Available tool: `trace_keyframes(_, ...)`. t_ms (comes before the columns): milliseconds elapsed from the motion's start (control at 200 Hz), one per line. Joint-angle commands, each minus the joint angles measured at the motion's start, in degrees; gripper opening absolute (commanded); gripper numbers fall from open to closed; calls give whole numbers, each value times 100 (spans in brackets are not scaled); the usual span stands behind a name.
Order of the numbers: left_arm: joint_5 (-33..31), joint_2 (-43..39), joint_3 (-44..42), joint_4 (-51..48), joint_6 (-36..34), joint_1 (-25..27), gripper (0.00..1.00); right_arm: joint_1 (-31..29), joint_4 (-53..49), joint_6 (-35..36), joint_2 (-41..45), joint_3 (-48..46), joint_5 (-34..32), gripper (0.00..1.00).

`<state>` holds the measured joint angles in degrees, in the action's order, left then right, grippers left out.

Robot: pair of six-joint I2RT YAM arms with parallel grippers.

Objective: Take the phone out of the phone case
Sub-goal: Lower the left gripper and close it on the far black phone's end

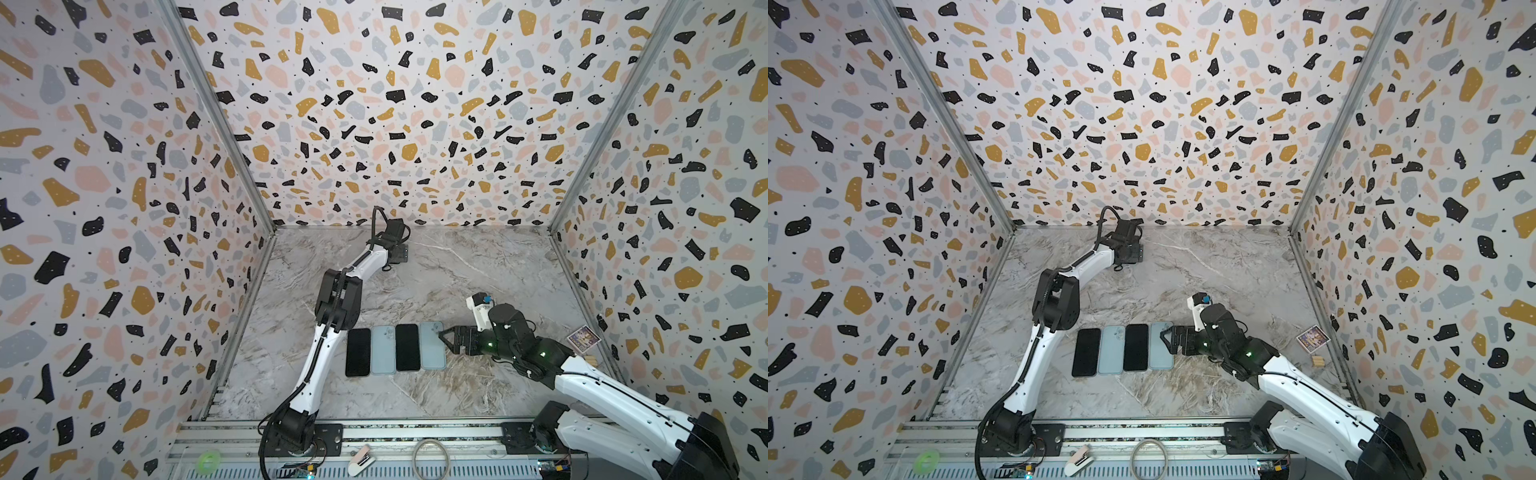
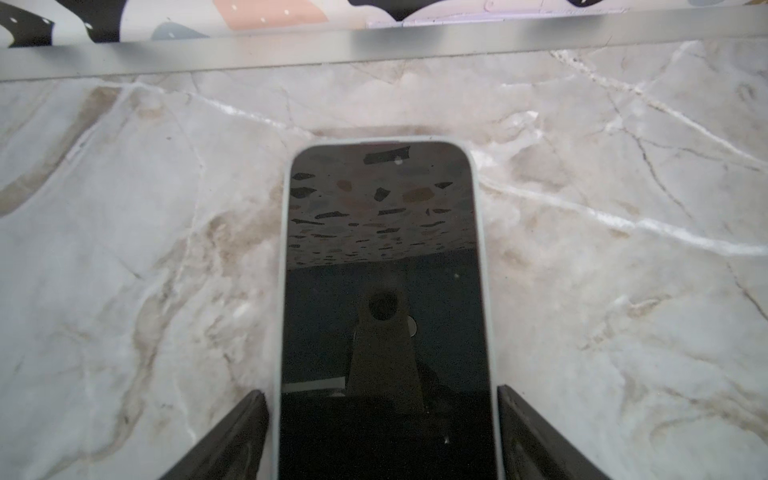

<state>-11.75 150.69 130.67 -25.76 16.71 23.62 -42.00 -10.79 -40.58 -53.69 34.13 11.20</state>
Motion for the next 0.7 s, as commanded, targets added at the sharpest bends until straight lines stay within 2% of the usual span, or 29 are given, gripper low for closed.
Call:
trace_keyframes(0, -23, 166, 224, 39, 26, -41, 86, 18, 99, 67, -1, 54, 71, 99)
trace_keyframes(240, 32, 234, 279, -22, 14, -41, 85, 25, 120, 50, 39, 24, 78, 99)
trace_keyframes(551, 84, -231, -408, 268, -30, -43, 64, 60, 251, 41, 11, -29, 117, 99)
trace_keyframes(696, 201, -536, -767, 413, -47, -42, 59, 250, 351, 41, 8, -124, 244, 99)
